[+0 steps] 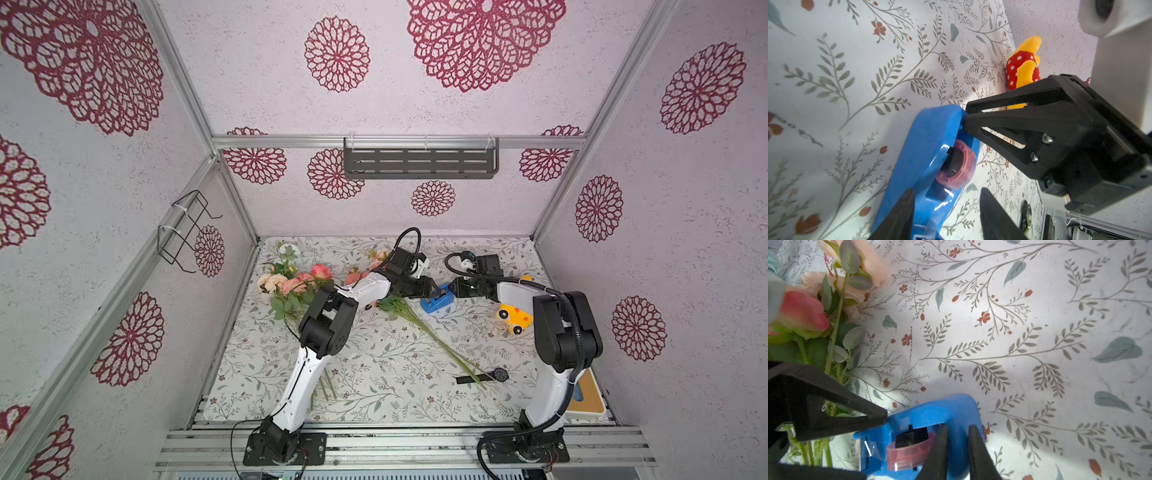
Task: Wrap bouquets with tape
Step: Move the Tape Cutter to the center of the board.
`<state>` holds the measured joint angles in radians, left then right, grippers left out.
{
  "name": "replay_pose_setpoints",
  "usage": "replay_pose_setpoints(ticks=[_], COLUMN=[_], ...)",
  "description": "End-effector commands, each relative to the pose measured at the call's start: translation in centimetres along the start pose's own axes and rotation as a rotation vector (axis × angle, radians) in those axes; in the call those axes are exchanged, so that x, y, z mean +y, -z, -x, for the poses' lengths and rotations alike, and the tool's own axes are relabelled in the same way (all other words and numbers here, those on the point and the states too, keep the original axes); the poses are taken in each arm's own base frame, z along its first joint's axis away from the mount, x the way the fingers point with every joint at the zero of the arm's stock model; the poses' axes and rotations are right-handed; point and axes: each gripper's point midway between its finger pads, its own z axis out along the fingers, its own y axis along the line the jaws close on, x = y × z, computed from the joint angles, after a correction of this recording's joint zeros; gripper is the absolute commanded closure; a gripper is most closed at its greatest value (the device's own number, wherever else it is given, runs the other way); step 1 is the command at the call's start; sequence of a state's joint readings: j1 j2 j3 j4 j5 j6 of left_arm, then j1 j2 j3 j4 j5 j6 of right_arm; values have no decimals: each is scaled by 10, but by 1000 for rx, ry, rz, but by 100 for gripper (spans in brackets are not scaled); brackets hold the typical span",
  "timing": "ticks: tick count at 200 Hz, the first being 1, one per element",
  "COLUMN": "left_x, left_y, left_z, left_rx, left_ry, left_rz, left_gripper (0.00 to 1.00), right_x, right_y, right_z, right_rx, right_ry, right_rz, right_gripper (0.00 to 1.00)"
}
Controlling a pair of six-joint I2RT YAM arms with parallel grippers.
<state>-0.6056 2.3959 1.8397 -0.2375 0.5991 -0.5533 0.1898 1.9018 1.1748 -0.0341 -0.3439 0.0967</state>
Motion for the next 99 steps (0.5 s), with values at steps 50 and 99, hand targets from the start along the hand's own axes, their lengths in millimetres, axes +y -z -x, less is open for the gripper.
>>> replay_pose_setpoints(ticks=[50, 99], left_x=[-45, -39], left_y=[-3, 12], left_z=[-26, -15], left_rx=[60, 14], left_ry=[13, 21], left_rz=[-82, -14], left_gripper=[50, 49], right_x=[28, 21], right_y=[2, 2], right_z=[-49, -39], right_rx=[156, 137], right_ry=[-38, -79], right_rz=[66, 29], right_gripper=[81, 80])
